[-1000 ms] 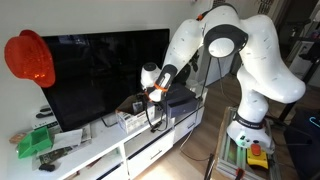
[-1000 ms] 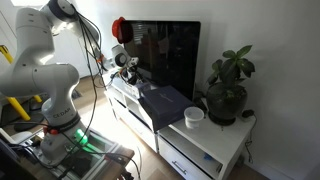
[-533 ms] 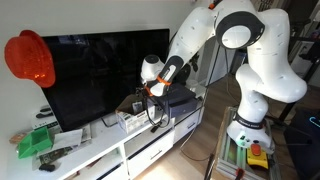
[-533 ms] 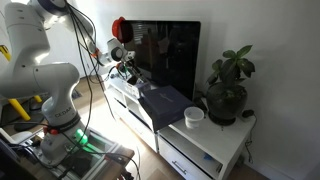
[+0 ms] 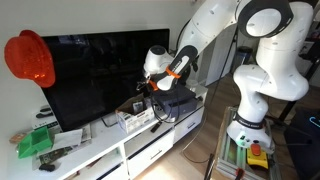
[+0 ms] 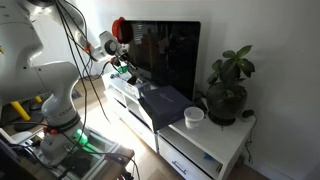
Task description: Put the snack pack in the box and then move the box to the right a bit
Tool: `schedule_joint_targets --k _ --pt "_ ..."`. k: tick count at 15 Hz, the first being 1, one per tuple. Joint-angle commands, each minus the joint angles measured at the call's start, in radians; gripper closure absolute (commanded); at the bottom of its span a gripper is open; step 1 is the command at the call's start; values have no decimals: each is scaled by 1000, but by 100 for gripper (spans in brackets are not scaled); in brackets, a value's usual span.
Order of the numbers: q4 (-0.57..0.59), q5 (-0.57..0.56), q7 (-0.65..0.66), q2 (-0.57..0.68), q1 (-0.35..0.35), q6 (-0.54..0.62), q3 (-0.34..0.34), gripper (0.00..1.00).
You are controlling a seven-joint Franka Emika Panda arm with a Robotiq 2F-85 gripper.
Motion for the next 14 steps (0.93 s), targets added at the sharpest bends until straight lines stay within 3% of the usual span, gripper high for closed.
schedule_joint_targets --k 1,4,5,9,10,14 --pt "-72 -42 9 -67 187 -6 -178 0" --pt "-107 -32 4 -69 351 -6 -331 0" --pt "-115 20 -35 -56 401 -5 -373 0" --pt "-147 108 -85 -84 551 -37 -500 0" --pt "-123 124 -82 -17 477 -12 -429 0" --pt "-124 154 -104 -11 478 -14 -425 0"
